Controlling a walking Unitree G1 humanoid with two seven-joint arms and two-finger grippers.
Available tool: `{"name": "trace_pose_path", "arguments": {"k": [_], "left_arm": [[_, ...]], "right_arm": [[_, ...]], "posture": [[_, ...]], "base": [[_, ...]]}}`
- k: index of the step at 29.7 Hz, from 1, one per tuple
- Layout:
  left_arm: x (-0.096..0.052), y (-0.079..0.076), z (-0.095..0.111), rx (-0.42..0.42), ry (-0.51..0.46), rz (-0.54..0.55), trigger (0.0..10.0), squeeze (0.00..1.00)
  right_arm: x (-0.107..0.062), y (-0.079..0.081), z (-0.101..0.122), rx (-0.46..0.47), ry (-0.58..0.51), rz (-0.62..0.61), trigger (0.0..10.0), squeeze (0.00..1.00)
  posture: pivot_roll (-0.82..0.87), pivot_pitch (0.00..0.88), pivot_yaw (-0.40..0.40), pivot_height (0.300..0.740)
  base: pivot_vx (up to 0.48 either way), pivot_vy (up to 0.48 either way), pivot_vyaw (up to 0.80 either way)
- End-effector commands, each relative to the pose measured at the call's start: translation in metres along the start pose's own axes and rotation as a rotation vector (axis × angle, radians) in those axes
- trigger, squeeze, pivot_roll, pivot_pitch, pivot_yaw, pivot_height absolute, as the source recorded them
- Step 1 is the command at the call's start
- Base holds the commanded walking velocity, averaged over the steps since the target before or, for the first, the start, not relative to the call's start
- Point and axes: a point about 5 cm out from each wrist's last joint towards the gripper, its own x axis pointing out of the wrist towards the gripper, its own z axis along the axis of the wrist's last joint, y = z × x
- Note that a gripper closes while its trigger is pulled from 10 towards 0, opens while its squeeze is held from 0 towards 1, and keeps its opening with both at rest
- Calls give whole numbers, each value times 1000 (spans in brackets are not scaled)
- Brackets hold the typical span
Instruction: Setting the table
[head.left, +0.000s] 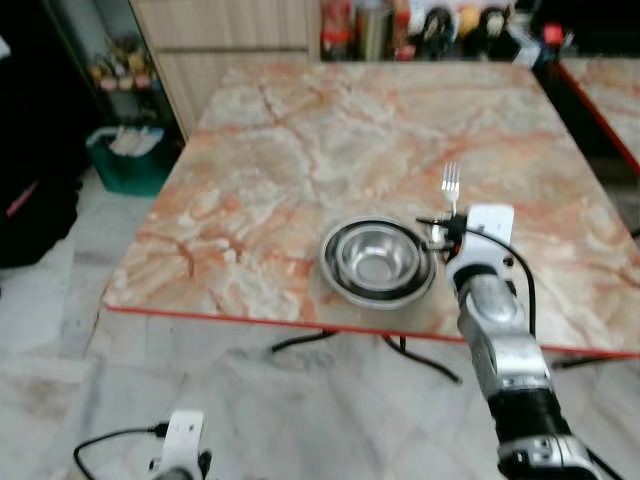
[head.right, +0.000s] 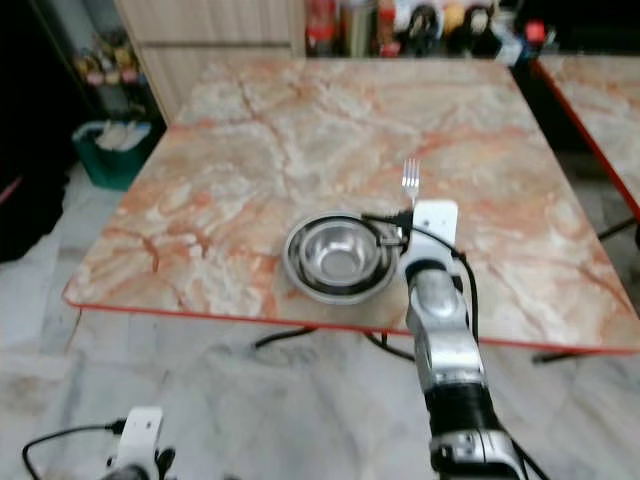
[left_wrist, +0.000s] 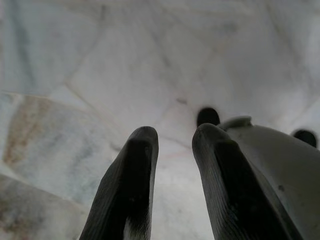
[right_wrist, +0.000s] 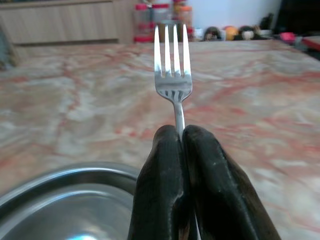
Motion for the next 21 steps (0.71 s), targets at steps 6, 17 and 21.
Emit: {"name": "trace_pose_path", "arguments": {"k": [6, 17, 21], "left_arm": [[0, -2, -2, 6, 12, -4, 10000, 0], [0, -2, -2, 5, 7, -9, 10000, 0], [0, -3, -3, 11, 10, -13, 10000, 0]], "right_arm": [[-1, -16, -2, -21, 10, -44, 10000, 0], [-2, -16, -3, -23, 8, -47, 10000, 0], [-2, -20, -5, -40, 26, -59, 10000, 0]], "posture": [[-2, 126, 45, 740], [-3, 97, 48, 740], [-2, 91, 48, 740]], "base": [[268, 0, 0], [24, 0, 0], [0, 0, 0]]}}
